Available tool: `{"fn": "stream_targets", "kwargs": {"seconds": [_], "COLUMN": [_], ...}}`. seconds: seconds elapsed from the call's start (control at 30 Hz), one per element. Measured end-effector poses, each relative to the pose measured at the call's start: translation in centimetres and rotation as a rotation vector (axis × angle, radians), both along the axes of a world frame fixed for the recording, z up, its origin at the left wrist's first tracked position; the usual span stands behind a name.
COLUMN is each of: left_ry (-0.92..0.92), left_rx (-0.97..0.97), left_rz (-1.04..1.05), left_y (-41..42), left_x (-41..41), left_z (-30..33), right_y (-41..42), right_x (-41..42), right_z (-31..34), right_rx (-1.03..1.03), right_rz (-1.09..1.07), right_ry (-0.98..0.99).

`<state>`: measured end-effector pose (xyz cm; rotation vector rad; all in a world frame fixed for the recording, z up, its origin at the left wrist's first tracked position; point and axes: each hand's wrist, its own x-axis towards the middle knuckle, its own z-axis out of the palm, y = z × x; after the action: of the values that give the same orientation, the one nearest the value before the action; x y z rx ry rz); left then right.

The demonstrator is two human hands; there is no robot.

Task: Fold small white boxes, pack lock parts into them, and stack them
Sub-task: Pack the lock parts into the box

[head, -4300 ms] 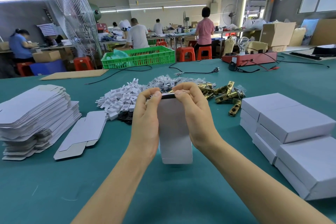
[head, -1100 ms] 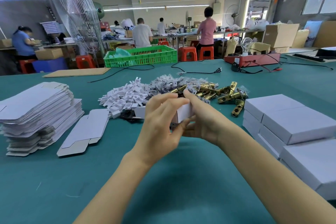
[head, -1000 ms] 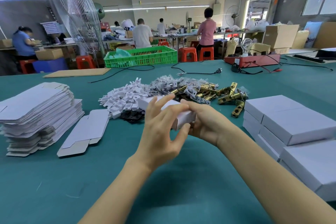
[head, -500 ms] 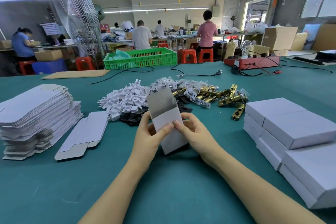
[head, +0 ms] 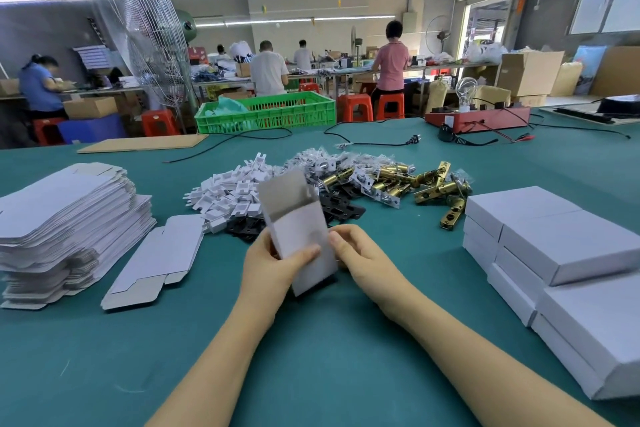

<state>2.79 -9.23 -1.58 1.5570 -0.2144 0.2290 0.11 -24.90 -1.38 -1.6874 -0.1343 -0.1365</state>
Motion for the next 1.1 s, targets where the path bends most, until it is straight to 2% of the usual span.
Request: {"fn": "stream_targets", "kwargs": {"seconds": [0.1,0.17,0.27,0.37,0.5,0.8,1.0,1.07,1.1], "left_ry": [0.057,0.095,0.131,0.127,0.135,0.148,0.124,0.114,0.110], "left_rx": [-0.177,-0.291,-0.367,-0.396,-0.464,-0.334,-0.228,-0.204,-0.188], "left_rz": [0.164,0.235,0.273,0.324,0.415,0.381,0.339,0.330,0.324], "left_y": [1.1,1.8,2.0,2.0,2.4,1.7,1.2,1.2,1.2], "left_x": [1.0,1.5,1.9,2.0,2.4,2.5,2.5,2.5,2.5], "left_z": [0.0,0.0,-0.1,-0.2,-0.3,-0.4,-0.6,-0.6,-0.7], "right_y": [-0.6,-2.1,-3.7,-3.3,-2.9,-3.9,-6.3,-7.3,-8.0], "right_x": [0.2,0.4,0.8,0.8,0.4,0.7,3.5,4.9,5.7], "right_z": [0.0,0.0,0.0,0.1,0.1,0.6,1.2,1.5,1.6], "right_rx": [0.136,0.128,0.177,0.226,0.132,0.157,0.314,0.229,0.103], "right_rz": [-0.310,-0.493,-0.622,-0.606,-0.556,-0.631,-0.743,-0.741,-0.739], "right_ry": [0.005,0.011,0.038,0.032,0.026,0.075,0.266,0.293,0.285]}}
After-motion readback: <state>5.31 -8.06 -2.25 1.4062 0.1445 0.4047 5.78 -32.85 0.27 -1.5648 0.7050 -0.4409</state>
